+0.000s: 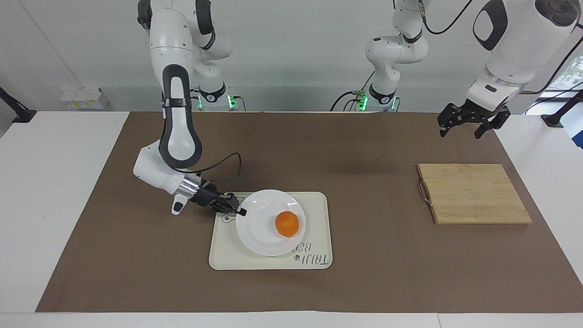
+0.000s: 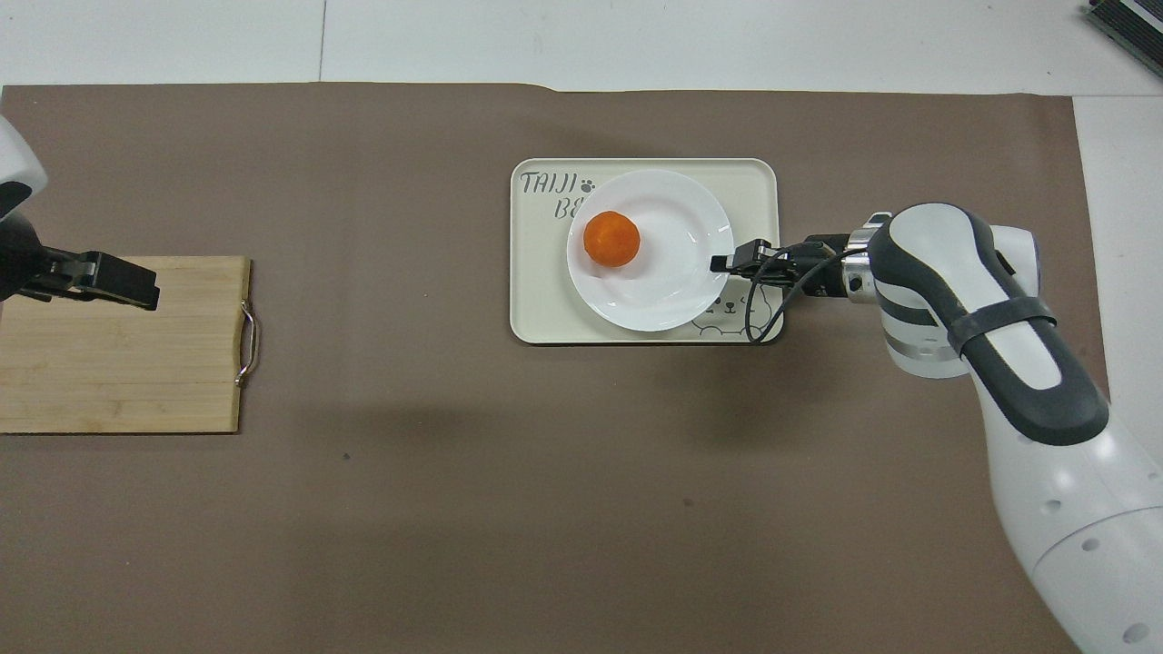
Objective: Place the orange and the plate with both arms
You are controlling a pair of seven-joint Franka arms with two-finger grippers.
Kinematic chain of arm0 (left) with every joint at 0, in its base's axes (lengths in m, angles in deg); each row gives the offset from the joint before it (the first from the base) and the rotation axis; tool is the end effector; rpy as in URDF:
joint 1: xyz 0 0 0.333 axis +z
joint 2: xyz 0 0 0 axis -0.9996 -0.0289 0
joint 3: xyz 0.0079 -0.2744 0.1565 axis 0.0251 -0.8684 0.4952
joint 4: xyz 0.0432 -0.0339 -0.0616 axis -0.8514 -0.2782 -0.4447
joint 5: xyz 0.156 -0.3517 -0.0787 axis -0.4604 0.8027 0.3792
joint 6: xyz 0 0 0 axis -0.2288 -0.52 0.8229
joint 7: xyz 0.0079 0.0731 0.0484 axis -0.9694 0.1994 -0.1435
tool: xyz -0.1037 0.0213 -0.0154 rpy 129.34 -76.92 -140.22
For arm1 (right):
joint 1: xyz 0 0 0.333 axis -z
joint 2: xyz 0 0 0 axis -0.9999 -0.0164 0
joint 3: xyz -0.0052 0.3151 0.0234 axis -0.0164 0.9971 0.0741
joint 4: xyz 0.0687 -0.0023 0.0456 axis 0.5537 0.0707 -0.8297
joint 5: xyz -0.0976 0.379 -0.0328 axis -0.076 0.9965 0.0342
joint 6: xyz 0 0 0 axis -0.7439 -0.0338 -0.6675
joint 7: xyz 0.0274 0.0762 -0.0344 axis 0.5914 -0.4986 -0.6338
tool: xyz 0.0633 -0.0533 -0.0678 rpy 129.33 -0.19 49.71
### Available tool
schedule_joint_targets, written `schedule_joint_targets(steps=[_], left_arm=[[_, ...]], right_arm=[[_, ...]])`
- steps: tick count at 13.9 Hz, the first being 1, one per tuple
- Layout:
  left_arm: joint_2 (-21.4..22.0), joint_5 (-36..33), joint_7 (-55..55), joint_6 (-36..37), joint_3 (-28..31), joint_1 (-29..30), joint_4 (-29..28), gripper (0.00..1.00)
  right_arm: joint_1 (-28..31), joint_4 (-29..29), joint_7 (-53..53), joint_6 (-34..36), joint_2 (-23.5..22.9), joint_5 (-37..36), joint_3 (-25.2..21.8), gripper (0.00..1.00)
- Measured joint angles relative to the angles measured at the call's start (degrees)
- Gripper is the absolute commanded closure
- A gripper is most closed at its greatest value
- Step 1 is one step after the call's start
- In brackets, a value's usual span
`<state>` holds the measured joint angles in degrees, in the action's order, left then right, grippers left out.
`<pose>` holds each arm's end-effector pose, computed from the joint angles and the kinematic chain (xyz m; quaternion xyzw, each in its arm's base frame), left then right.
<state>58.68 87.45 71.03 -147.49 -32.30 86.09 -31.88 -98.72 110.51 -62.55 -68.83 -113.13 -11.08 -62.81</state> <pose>0.5630 -0.0350 0.6060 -0.9972 0.0730 0.0100 0.0086 0.6368 0.0760 0.2683 -0.8966 0.0961 -0.0506 0.4294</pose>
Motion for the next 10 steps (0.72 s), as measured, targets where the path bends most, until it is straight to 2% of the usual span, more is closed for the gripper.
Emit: schedule_joint_targets(steps=[2, 3, 4, 8, 10], left_arm=[[0.00, 0.00, 0.00, 0.00, 0.00, 0.00, 0.00, 0.00], [0.00, 0.00, 0.00, 0.00, 0.00, 0.00, 0.00, 0.00], [0.00, 0.00, 0.00, 0.00, 0.00, 0.00, 0.00, 0.00], [0.00, 0.00, 0.00, 0.00, 0.00, 0.00, 0.00, 0.00], [0.00, 0.00, 0.00, 0.00, 0.00, 0.00, 0.00, 0.00]], right_arm=[[-0.01, -0.01, 0.00, -0.11, -0.05, 0.02, 0.01, 0.64], [-0.01, -0.01, 0.00, -0.14, -0.05, 0.02, 0.01, 0.50], [-0.01, -0.01, 0.00, -0.17, -0.05, 0.02, 0.01, 0.43], [0.11, -0.19, 0.09, -0.26, -0.05, 0.02, -0.09, 0.35], [0.25, -0.64, 0.78, -0.32, -0.04, -0.18, -0.20, 0.25]])
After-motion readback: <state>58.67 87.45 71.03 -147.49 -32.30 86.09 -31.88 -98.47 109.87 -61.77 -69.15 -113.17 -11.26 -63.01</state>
